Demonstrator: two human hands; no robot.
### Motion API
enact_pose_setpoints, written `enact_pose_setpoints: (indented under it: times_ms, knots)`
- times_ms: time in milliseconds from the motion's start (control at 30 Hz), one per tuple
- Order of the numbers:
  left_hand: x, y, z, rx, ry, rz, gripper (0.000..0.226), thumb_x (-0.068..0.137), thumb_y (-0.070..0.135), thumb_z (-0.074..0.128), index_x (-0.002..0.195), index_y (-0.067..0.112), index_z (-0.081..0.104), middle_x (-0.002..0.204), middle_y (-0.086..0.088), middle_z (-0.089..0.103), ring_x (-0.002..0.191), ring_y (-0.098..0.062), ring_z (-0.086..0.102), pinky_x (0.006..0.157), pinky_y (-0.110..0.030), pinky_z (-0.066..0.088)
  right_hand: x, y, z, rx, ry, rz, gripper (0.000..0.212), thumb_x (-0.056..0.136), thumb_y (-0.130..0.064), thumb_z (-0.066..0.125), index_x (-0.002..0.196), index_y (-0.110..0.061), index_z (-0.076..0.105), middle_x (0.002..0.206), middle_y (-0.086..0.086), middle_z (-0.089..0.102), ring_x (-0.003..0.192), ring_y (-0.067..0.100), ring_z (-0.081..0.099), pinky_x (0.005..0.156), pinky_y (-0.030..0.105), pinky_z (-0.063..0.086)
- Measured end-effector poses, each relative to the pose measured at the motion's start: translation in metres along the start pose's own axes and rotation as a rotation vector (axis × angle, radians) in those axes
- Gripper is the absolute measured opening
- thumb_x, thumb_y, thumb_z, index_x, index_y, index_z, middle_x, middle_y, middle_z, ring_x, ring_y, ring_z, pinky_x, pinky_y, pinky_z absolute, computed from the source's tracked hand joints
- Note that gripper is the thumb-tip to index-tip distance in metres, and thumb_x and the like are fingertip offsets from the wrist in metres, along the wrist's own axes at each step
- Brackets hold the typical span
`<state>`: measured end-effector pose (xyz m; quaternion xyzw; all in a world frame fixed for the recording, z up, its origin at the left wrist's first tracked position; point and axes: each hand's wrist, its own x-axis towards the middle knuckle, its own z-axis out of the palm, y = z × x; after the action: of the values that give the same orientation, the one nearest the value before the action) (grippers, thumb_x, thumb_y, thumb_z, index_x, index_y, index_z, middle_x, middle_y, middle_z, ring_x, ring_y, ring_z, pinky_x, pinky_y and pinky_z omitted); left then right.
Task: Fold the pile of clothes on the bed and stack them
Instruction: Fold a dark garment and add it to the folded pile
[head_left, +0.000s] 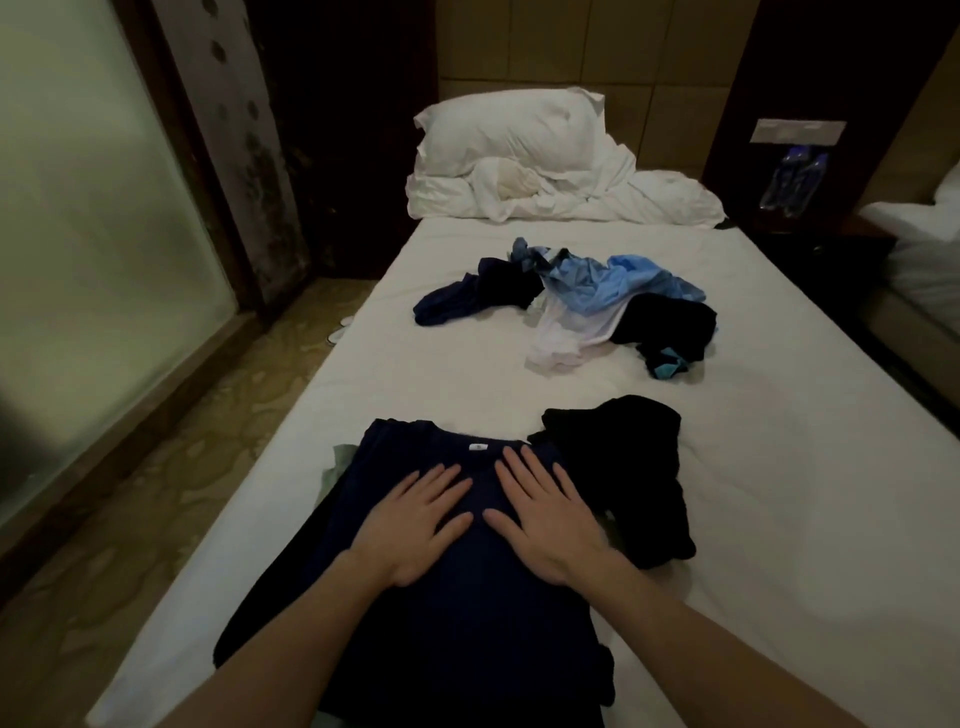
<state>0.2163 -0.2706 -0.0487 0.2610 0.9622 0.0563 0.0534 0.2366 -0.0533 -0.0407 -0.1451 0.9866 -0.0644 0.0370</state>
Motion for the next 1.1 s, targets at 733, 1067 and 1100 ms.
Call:
enact_pose_setpoints:
  times_ms: [733,1067,1100]
  knots:
    - [0.187,0.146,-0.003,0.002,0.004,0.062,0.058,0.096,0.045,0.054,0.148,0.027,0.037,0.145,-0.001,0.047,0.131,-0.025,0.046,0.108,-0.04,0.034,-0.017,0.211,-0.04,0.612,0.389,0.548,0.034,0.104,-0.037,0.042,0.077,-0.022,0.056,0.075,-0.002,0.062,0.072,0.02,0.058,0.063,0.038,0.041]
    - [0.197,0.172,-0.054,-0.495,0.461,-0.057,0.034,0.104,0.036,0.044,0.074,0.021,0.05,0.07,0.007,0.058,0.068,-0.013,0.054,0.061,-0.033,0.038,-0.008,0.247,-0.082,0.268,0.437,0.545,0.035,0.096,-0.017,0.049,0.129,-0.025,0.06,0.136,0.003,0.054,0.122,0.028,0.047,0.099,0.045,0.043]
    - [0.198,0.178,-0.063,-0.58,0.475,-0.04,0.035,0.103,0.035,0.045,0.071,0.023,0.049,0.067,0.007,0.057,0.065,-0.009,0.053,0.062,-0.033,0.04,-0.013,0.24,-0.085,0.299,0.476,0.436,0.039,0.094,-0.018,0.053,0.133,-0.025,0.057,0.138,0.003,0.052,0.125,0.026,0.044,0.103,0.043,0.041]
